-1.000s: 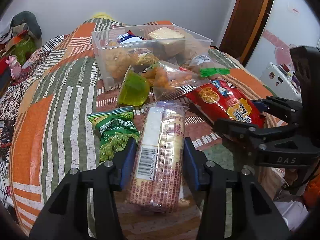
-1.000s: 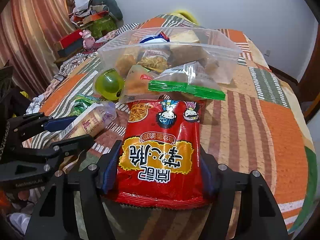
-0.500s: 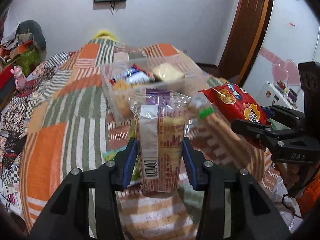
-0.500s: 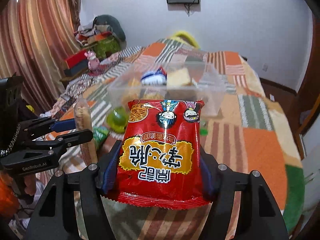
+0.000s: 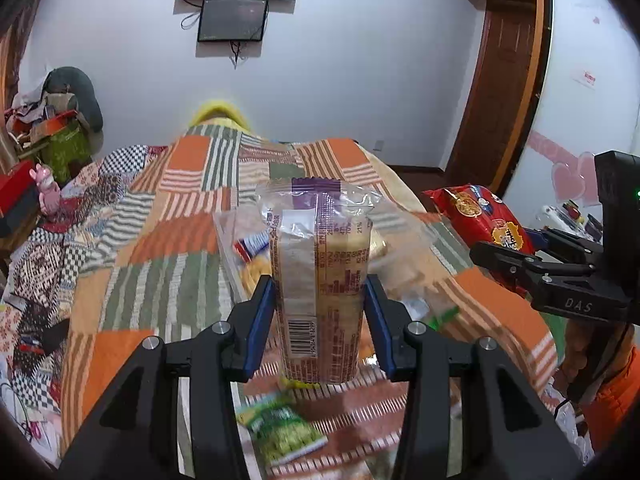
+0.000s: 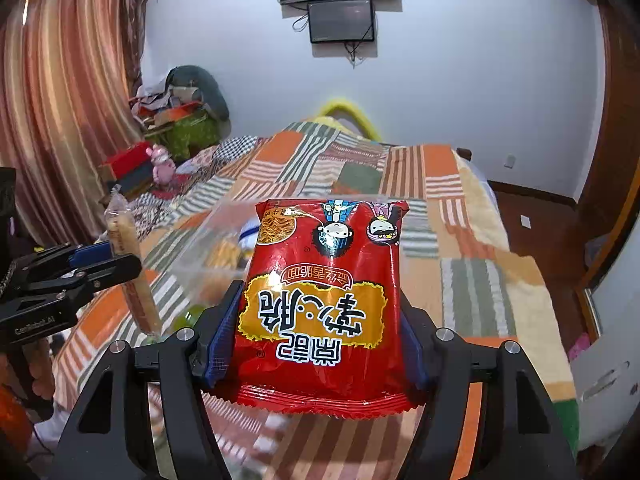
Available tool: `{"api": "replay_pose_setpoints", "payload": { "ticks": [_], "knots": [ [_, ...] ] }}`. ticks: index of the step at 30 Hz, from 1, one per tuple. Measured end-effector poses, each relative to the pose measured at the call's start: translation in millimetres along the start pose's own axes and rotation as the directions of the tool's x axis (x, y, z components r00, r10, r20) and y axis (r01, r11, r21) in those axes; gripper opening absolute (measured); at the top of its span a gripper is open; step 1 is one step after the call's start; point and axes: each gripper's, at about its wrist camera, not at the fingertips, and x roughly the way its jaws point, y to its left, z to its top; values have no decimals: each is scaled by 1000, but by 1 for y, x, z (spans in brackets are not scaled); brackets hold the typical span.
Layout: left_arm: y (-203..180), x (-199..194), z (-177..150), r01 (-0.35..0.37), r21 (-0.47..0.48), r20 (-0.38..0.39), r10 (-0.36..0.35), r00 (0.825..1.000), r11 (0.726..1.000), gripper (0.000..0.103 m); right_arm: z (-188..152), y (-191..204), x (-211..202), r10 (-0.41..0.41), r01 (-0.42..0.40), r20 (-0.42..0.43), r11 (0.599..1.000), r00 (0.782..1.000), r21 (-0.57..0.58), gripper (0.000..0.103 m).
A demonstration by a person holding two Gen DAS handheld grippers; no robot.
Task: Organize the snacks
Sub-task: 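Carry the red bag and wafer roll over the clear box and release both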
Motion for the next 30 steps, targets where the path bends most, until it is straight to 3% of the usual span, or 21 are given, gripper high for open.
{"api": "replay_pose_setpoints", "payload": {
  "ticks": [12, 30],
  "knots": [
    [10, 48, 39, -27, 4, 19, 27, 999, 1000, 44, 24, -21, 39, -47, 47, 1, 999, 999, -9, 64],
    [13, 149, 51, -22, 16, -101, 24, 995, 1000, 45, 30, -38, 116, -20, 18, -115, 1000, 993, -17, 65]
  ]
}}
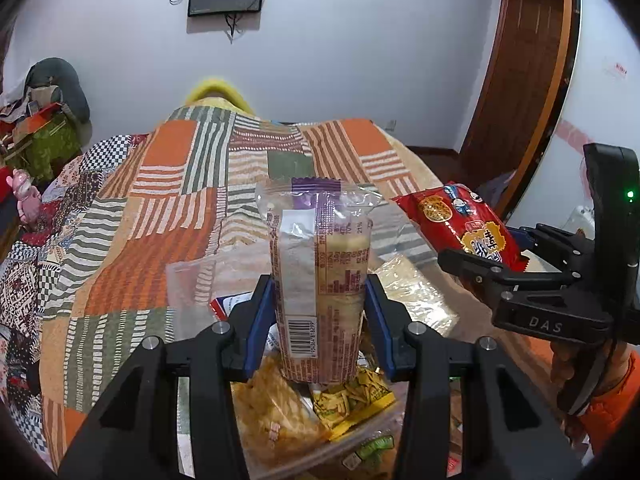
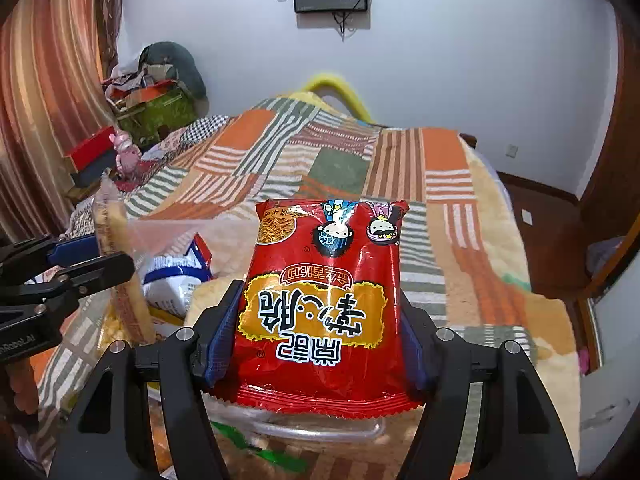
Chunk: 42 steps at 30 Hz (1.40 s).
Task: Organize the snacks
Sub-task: 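Carry the red bag and wafer roll over the clear box and release both, then grasp the green pea-snack bag with left tool while right tool grasps the bread bag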
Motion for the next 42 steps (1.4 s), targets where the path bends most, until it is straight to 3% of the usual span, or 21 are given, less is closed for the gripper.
{"api": "replay_pose_setpoints", "payload": {
  "ticks": [9, 16, 19, 24, 30, 35, 42],
  "knots": [
    [-8, -4, -2, 9, 36, -4, -9, 1000, 999, 46, -1, 2, -18, -10, 10, 3, 1000, 1000, -20, 68],
    [-2, -41, -8, 2, 23, 18, -2, 1000, 1000, 47, -6, 12, -46, 16, -15, 30, 999, 999, -30, 69],
    [1, -56, -16, -14, 29, 21, 14, 1000, 999, 52, -13, 18, -56, 30, -28, 32, 999, 999, -38, 71],
    [10, -75, -45, -42, 29, -9, 42, 999, 999, 57, -32, 28, -60, 58, -58, 4, 998, 998, -29, 74],
    [20, -79, -88, -60, 14, -95, 61, 994, 998, 57, -58, 40, -37, 69, -71, -94, 997, 993, -16, 74],
    [23, -80, -130, -54, -23, -162, 50, 985, 998, 57, -64, 40, -27, 89, -87, -117, 996, 989, 26, 74],
    [22, -74, -161, -41, -68, -218, 26, 976, 997, 57, -78, 44, -21, 67, -68, -169, 998, 983, 2, 72]
  ]
}}
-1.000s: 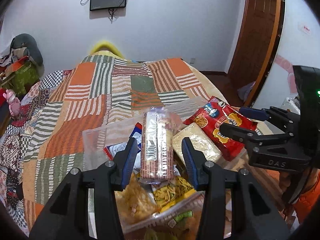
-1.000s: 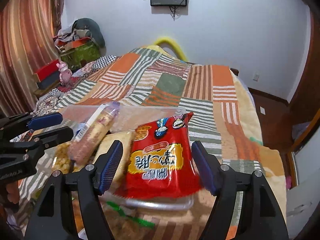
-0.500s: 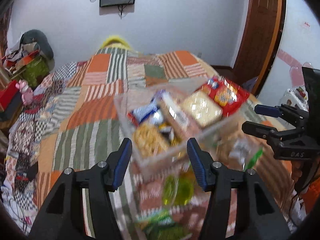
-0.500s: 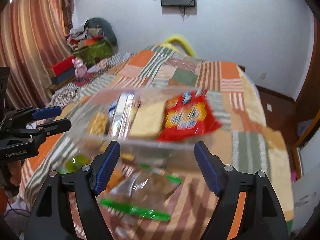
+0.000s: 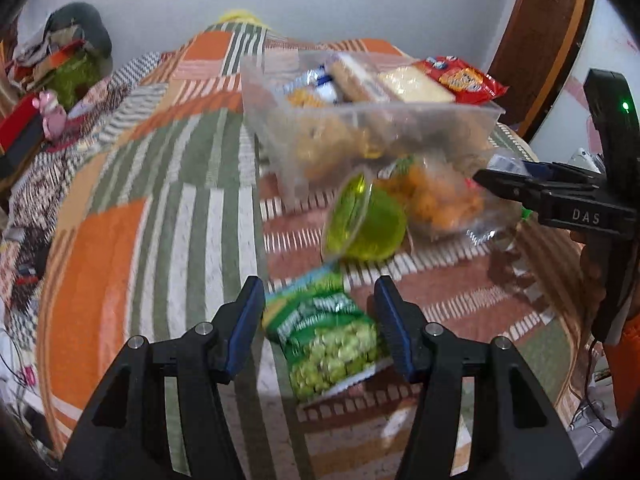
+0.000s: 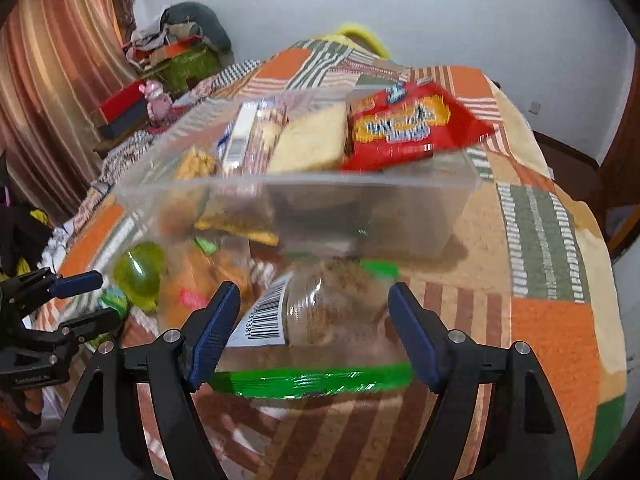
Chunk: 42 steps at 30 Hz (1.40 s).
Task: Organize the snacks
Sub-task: 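Grasp the green pea-snack bag with left tool while right tool grasps the bread bag, then lift both bags over the clear box and open both tools to drop them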
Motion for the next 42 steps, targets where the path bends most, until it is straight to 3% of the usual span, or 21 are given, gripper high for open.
{"api": "replay_pose_setpoints", "payload": {
  "ticks": [3, 10, 14, 21, 22, 24, 31, 42],
  "knots": [
    [3, 2, -8, -7, -16, 8, 7, 1000, 1000, 59, -7, -3, 2, -12, 12, -22, 1000, 1000, 5, 64],
    [7, 3, -13, -1, -38, 15, 1, 1000, 999, 62, -11, -5, -1, -1, 2, -8, 1000, 1000, 18, 58],
    [10, 4, -15, 36, -66, -10, -37, 999, 997, 62, -16, -7, -5, -13, 12, 13, 1000, 1000, 22, 55],
    [6, 6, -19, 14, -90, 13, -12, 1000, 996, 62, -25, -10, -15, -8, 7, 31, 999, 999, 40, 52],
    [6, 6, -19, 11, -87, 15, -10, 1000, 996, 61, -25, -10, -18, -8, 7, 36, 999, 999, 41, 52],
    [6, 5, -20, 19, -89, 18, -18, 1000, 996, 50, -26, -10, -23, -8, 6, 45, 999, 999, 42, 50],
    [9, 0, -19, 2, -109, 19, 0, 1000, 994, 48, -24, -12, -41, -2, -3, 94, 999, 996, 45, 50],
    [15, -38, 15, -6, -109, 145, 22, 989, 994, 48, -1, -4, -69, -4, -3, 199, 999, 980, 34, 50]
  ]
}}
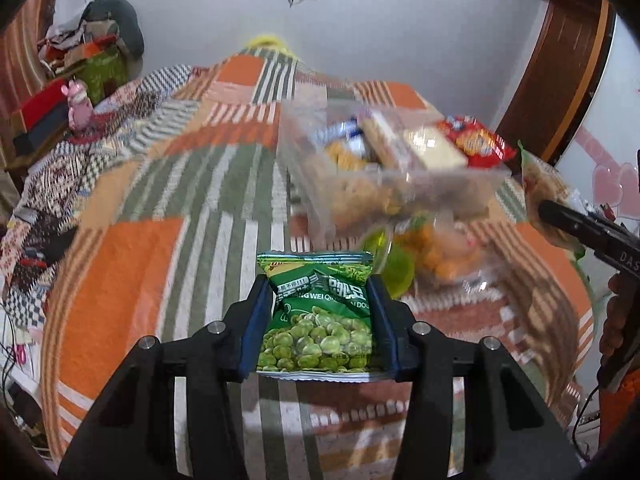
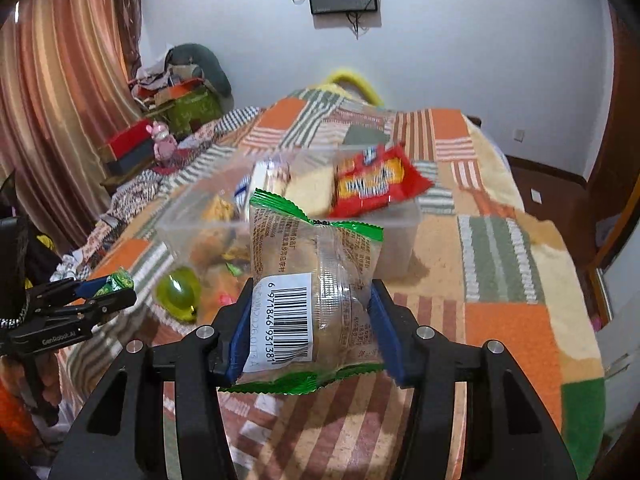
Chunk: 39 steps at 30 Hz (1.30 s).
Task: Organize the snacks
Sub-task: 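Lift both bags over the clear box and open both tools to drop them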
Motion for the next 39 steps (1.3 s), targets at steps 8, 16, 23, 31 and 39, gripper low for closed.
{"api": "replay_pose_setpoints", "payload": {
  "ticks": [8, 16, 23, 31, 39],
  "knots": [
    [-7, -7, 40, 18, 22, 86, -20, 996, 1000, 48, 24, 4, 8, 6, -6, 47, 1000, 999, -9, 50],
    [-21, 7, 79, 33, 69, 141, -43, 989, 997, 48, 53, 8, 26, 10, -8, 83, 999, 996, -33, 50],
    [-25, 38, 109, 48, 81, 137, -58, 989, 996, 48, 75, 12, 57, 16, -13, 76, 999, 997, -42, 50],
    [-27, 70, 128, 46, 81, 115, -55, 992, 996, 48, 91, 15, 94, 19, -18, 20, 998, 1000, -65, 50],
    [-26, 80, 132, 57, 59, 94, -63, 994, 997, 51, 85, 14, 90, -7, 9, 28, 997, 1000, -78, 58]
  ]
}}
